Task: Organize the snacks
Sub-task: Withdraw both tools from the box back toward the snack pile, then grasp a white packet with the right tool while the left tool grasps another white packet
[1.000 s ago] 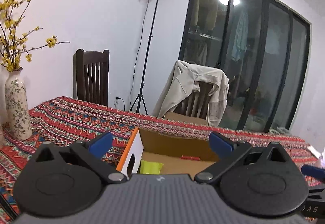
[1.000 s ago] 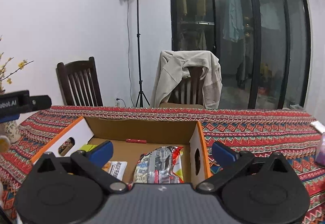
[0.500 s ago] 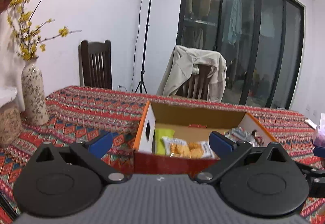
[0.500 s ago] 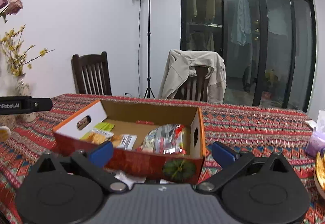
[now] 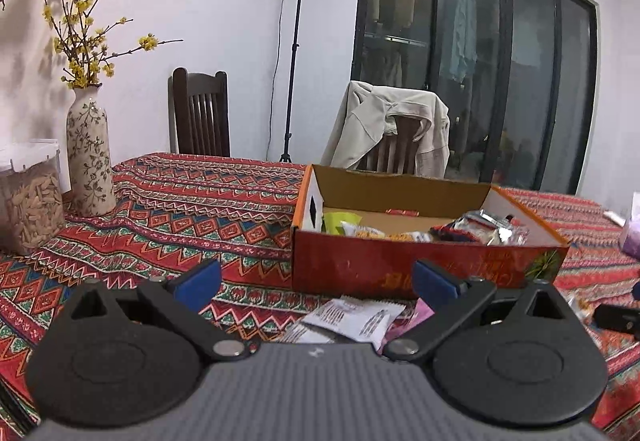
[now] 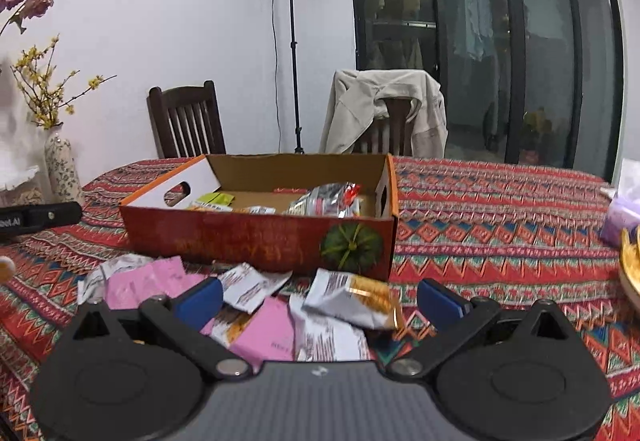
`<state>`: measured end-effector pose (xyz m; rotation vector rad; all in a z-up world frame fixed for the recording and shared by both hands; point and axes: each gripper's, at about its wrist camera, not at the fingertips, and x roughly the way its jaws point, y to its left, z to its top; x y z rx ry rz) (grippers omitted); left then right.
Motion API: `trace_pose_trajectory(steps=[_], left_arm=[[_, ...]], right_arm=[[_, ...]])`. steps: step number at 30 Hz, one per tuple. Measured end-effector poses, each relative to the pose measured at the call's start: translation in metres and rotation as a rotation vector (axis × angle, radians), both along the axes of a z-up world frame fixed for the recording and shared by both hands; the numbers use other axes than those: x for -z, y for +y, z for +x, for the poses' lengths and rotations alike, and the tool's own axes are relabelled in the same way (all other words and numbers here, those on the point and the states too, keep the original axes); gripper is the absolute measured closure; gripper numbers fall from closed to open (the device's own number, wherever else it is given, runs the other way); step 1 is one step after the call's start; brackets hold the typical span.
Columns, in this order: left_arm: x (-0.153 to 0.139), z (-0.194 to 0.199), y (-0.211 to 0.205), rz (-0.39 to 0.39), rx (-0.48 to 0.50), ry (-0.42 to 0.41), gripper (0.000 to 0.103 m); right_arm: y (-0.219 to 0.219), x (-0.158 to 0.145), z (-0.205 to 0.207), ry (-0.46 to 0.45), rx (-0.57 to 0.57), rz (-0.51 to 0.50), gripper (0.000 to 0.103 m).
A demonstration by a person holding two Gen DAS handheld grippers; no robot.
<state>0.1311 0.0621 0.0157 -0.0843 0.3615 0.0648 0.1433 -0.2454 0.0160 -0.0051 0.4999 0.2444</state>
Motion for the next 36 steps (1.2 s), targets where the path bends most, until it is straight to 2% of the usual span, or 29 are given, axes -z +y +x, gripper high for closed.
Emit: trace_pose_trajectory(steps=[6, 15, 20, 22, 24, 30, 36], left_arm=[[0.006, -0.006, -0.005, 0.038, 0.017, -0.045, 0.0], [0.01, -0.003, 0.006, -0.019, 0.006, -0.008, 0.0], [0.012, -0.003, 0.007, -0.032, 0.006, -0.001, 0.0], [0.012, -0.002, 0.008, -0.036, 0.006, 0.006, 0.0], [0.012, 0.0, 0.009, -0.038, 0.001, 0.013, 0.0], [0.014, 0.004, 0.009, -0.043, -0.011, 0.032, 0.0], [0.016, 0.007, 0.01, -0.044, -0.025, 0.05, 0.0]], right_arm=[[0.005, 0.006, -0.001, 0.029, 0.001, -0.03, 0.0], [0.01, 0.011, 0.013, 0.088, 0.024, -0.053, 0.002], [-0.003, 0.02, 0.03, 0.163, 0.062, -0.031, 0.02], [-0.007, 0.026, 0.033, 0.193, 0.053, -0.01, 0.032], [-0.011, 0.028, 0.034, 0.196, 0.038, 0.025, 0.032], [-0.016, 0.032, 0.034, 0.204, -0.022, 0.103, 0.055], [-0.015, 0.03, 0.026, 0.146, -0.028, 0.114, 0.063]])
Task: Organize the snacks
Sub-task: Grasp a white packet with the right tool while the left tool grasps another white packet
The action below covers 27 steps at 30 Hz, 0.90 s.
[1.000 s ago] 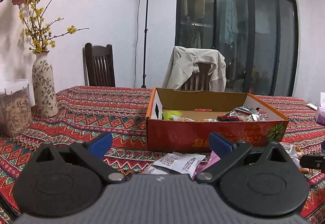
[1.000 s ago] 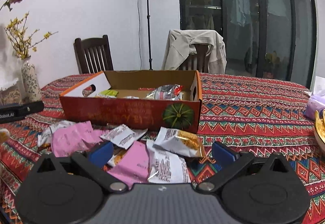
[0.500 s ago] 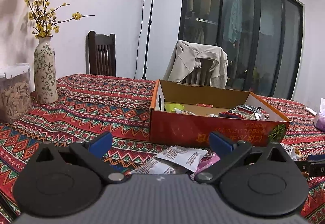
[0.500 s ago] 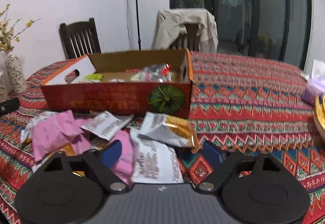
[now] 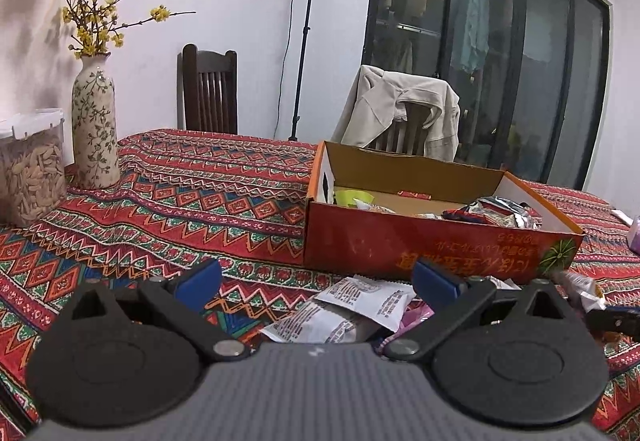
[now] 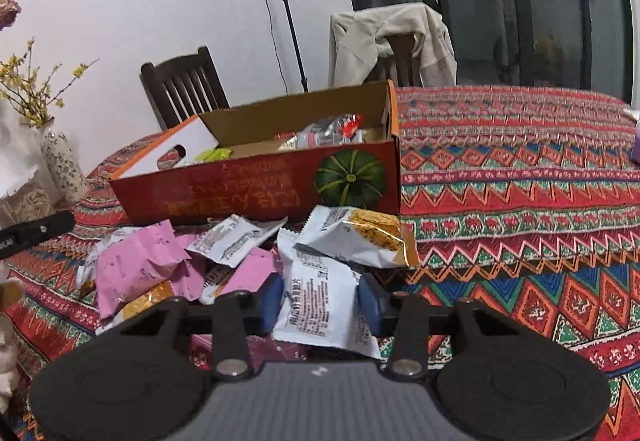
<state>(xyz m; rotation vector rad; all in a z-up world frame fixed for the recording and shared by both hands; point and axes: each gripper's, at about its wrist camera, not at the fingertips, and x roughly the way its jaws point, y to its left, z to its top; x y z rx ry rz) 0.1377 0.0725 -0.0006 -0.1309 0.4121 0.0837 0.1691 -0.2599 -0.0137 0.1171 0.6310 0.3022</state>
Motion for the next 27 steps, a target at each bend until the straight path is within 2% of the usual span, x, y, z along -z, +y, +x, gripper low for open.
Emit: trace_pose_trajectory(steps=[7, 11, 15, 20, 27], left_arm=[[0.0, 0.001, 0.001, 0.0, -0.019, 0.01, 0.0], [-0.001, 0.001, 0.002, 0.0, -0.04, 0.017, 0.0], [-0.004, 0.004, 0.005, -0.006, -0.04, 0.054, 0.0], [-0.002, 0.014, 0.005, 0.043, -0.038, 0.121, 0.0], [0.008, 0.041, 0.006, 0.068, -0.016, 0.253, 0.0]], right_arm=[[0.002, -0.012, -0.024, -0.175, 0.013, -0.012, 0.064], [0.003, -0.017, -0.033, -0.242, 0.021, -0.029, 0.064], [0.003, -0.017, -0.033, -0.245, 0.026, -0.043, 0.064], [0.003, -0.017, -0.034, -0.243, 0.028, -0.039, 0.064], [-0.002, -0.016, -0.034, -0.236, 0.037, -0.024, 0.064]])
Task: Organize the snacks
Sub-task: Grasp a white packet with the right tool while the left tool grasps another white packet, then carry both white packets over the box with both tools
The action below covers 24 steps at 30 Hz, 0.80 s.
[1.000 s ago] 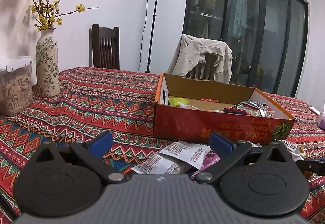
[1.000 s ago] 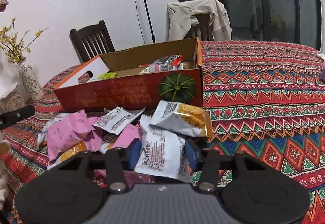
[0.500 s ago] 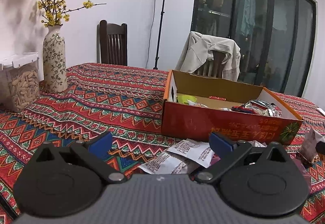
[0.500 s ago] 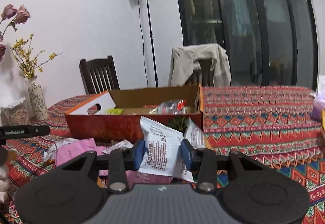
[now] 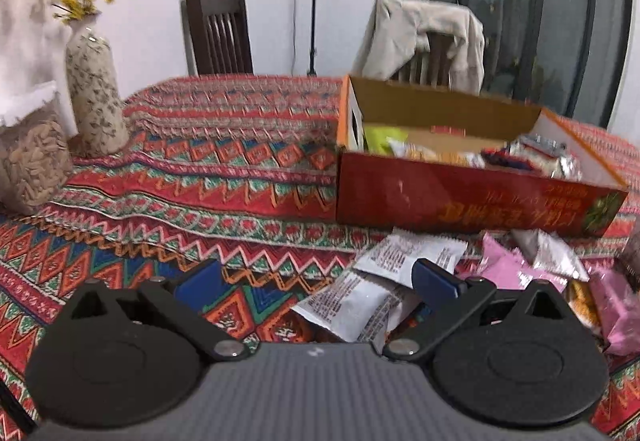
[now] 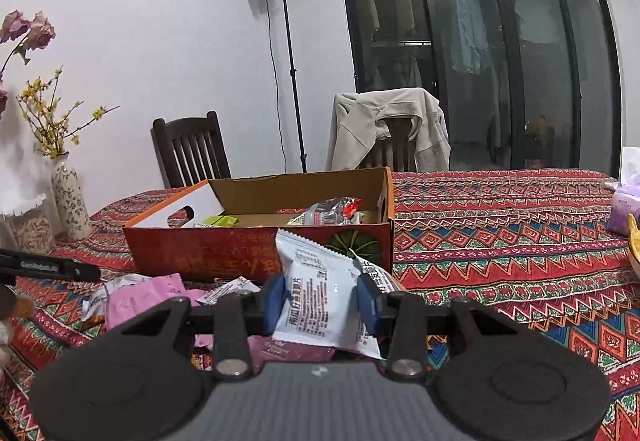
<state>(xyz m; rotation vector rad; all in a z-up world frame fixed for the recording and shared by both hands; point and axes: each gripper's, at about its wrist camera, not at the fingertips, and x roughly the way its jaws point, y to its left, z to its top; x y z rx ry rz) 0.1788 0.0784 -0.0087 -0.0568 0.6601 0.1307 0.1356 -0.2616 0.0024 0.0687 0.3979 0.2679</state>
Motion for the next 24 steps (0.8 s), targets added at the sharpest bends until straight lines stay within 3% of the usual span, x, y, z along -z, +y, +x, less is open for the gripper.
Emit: trace_pose_trajectory(steps=[10, 16, 17, 21, 24], left_arm=[[0.008, 0.022, -0.022, 0.083, 0.117, 0.035, 0.0], [0.011, 0.032, -0.018, 0.012, 0.155, 0.064, 0.005], [0.013, 0.033, -0.017, -0.008, 0.163, 0.069, 0.012], [0.009, 0.026, -0.016, -0.07, 0.22, 0.057, 0.056], [0.008, 0.02, -0.019, -0.069, 0.22, 0.04, 0.058]], right_arm=[[0.001, 0.001, 0.002, 0.011, 0.005, -0.001, 0.064], [0.001, 0.002, 0.003, 0.013, 0.005, -0.003, 0.064], [0.001, 0.002, 0.003, 0.014, 0.004, -0.004, 0.064], [0.001, 0.002, 0.003, 0.016, 0.008, -0.005, 0.064], [0.001, 0.003, 0.004, 0.019, 0.011, -0.007, 0.064]])
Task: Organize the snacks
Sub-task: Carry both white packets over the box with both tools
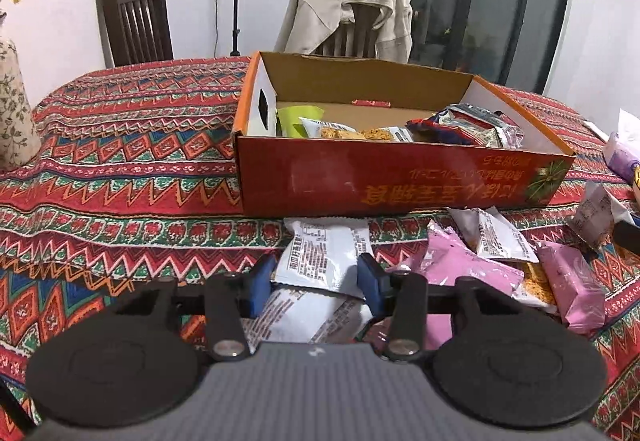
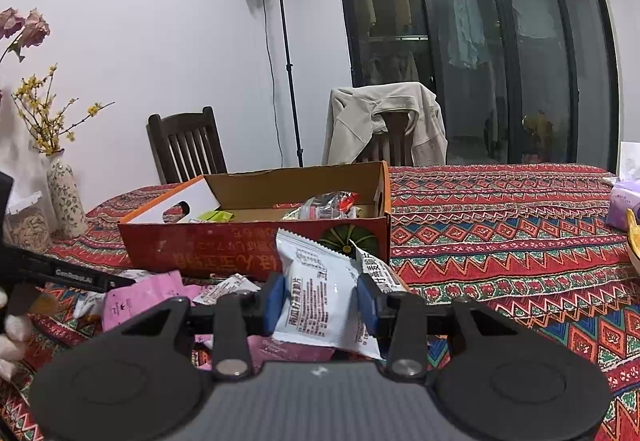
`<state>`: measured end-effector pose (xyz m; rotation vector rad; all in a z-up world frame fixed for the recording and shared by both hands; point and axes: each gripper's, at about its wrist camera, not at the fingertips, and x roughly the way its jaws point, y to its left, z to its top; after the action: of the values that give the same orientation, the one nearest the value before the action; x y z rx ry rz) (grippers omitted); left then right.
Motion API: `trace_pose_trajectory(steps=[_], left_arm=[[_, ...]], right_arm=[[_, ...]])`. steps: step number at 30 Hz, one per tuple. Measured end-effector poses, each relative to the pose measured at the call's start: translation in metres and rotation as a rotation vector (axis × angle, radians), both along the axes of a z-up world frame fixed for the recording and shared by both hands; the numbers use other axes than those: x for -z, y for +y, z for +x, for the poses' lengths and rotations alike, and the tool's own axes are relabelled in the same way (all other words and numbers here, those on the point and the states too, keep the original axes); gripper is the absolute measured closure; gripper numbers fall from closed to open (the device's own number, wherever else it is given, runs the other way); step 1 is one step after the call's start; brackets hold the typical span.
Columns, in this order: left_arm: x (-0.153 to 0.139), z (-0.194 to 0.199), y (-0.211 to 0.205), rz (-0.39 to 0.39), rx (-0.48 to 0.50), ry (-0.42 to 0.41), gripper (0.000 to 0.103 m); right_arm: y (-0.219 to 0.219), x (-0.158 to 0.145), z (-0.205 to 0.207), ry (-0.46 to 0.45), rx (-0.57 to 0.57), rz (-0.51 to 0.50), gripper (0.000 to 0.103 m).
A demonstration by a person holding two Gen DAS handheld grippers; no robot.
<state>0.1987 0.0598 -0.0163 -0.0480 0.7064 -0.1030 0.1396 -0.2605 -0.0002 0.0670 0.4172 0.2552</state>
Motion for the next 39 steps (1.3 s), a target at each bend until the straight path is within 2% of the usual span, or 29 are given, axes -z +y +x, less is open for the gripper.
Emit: trace_pose_trajectory(steps=[5, 7, 16, 17, 18, 19, 21, 25, 27, 29, 30, 31, 32, 34, 39], left_arm=[[-0.005, -0.01, 0.006, -0.028, -0.033, -0.03, 0.059], [-0.009, -0.014, 0.009, -0.032, -0.053, -0.047, 0.08], [-0.015, -0.025, 0.022, -0.069, -0.098, -0.07, 0.082], [-0.015, -0.025, 0.023, -0.073, -0.097, -0.07, 0.081], [-0.015, -0.024, 0.023, -0.075, -0.1, -0.065, 0.068], [-0.015, -0.022, 0.022, -0.075, -0.108, -0.056, 0.043], [-0.016, -0.017, 0.018, -0.059, -0.128, -0.057, 0.029], [-0.017, 0.007, 0.001, -0.012, -0.124, -0.02, 0.029], [-0.014, 0.018, -0.012, 0.046, -0.121, 0.001, 0.029], [-0.009, 0.025, -0.023, 0.103, -0.123, 0.019, 0.029], [-0.004, 0.028, -0.027, 0.126, -0.124, 0.035, 0.033], [-0.001, 0.029, -0.029, 0.13, -0.124, 0.048, 0.04], [0.003, 0.029, -0.029, 0.118, -0.118, 0.056, 0.052], [0.003, 0.025, -0.027, 0.106, -0.115, 0.049, 0.056], [-0.002, 0.011, -0.02, 0.077, -0.11, 0.014, 0.057]], right_arm=[[0.0, 0.001, 0.001, 0.003, 0.003, -0.002, 0.064], [0.001, 0.001, 0.001, 0.003, 0.004, -0.003, 0.064], [0.002, 0.001, 0.001, 0.0, -0.001, -0.005, 0.064], [0.002, 0.001, 0.001, 0.0, -0.002, -0.005, 0.064], [0.002, 0.001, 0.001, 0.0, -0.004, -0.006, 0.064], [0.002, 0.001, 0.001, 0.0, -0.005, -0.007, 0.064], [0.003, 0.001, 0.001, 0.001, -0.006, -0.012, 0.064], [0.004, 0.001, 0.001, 0.0, -0.002, -0.017, 0.064], [0.004, 0.001, 0.002, 0.0, 0.001, -0.018, 0.064], [0.004, 0.002, 0.003, 0.003, 0.004, -0.019, 0.064], [0.004, 0.002, 0.003, 0.006, 0.006, -0.02, 0.064], [0.005, 0.002, 0.004, 0.008, 0.006, -0.02, 0.064], [0.005, 0.002, 0.005, 0.011, 0.006, -0.021, 0.064], [0.006, 0.002, 0.006, 0.015, 0.004, -0.02, 0.064], [0.006, 0.0, 0.006, 0.01, -0.001, -0.016, 0.064]])
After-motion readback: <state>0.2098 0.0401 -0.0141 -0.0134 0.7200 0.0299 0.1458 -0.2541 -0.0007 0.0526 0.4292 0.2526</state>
